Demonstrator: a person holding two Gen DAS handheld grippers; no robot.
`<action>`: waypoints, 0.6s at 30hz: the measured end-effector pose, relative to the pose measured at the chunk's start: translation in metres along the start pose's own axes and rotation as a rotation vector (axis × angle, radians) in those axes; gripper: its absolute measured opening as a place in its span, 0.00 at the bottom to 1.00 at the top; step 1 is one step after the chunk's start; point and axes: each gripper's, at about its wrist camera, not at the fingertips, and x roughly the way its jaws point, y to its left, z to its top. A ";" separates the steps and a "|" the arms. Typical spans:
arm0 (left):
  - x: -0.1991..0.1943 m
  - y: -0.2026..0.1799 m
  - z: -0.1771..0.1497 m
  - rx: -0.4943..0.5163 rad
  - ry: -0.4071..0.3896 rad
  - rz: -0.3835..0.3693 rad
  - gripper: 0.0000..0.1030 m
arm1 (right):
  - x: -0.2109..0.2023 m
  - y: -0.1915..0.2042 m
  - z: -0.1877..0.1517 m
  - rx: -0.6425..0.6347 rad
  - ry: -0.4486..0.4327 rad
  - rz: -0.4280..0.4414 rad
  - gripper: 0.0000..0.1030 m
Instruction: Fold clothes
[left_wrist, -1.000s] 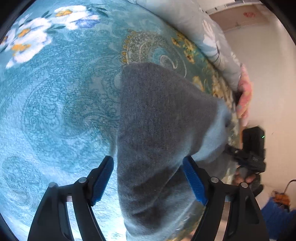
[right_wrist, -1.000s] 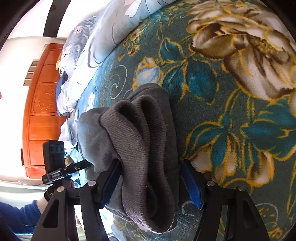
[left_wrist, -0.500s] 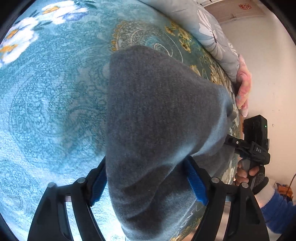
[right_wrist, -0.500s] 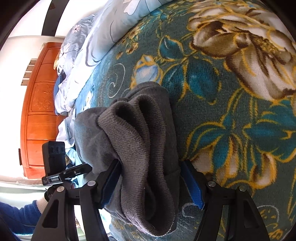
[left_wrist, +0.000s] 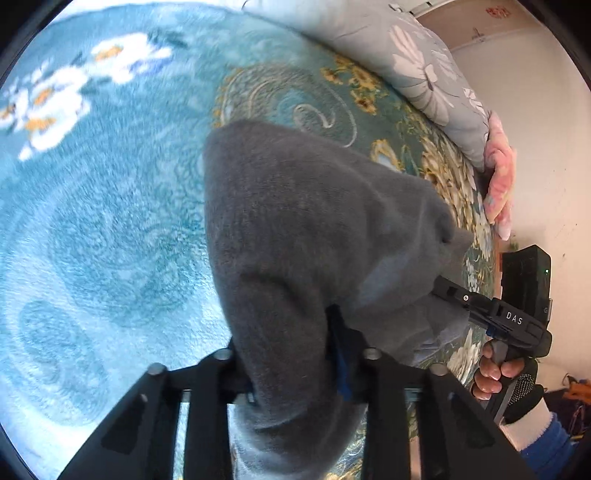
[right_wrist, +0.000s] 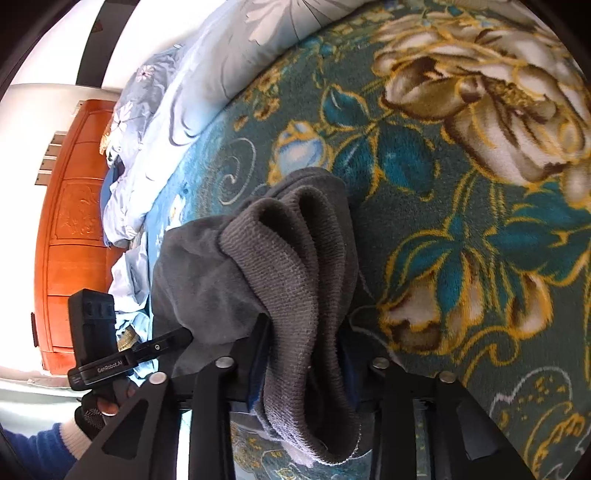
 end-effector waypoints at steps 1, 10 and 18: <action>-0.005 -0.001 -0.003 0.006 -0.007 0.007 0.27 | -0.003 0.002 -0.002 0.003 -0.006 0.007 0.31; -0.044 -0.054 -0.029 0.112 -0.012 0.046 0.25 | -0.055 0.006 -0.036 0.038 -0.061 0.067 0.29; -0.011 -0.149 -0.057 0.217 0.057 0.017 0.25 | -0.140 -0.034 -0.080 0.086 -0.105 0.047 0.29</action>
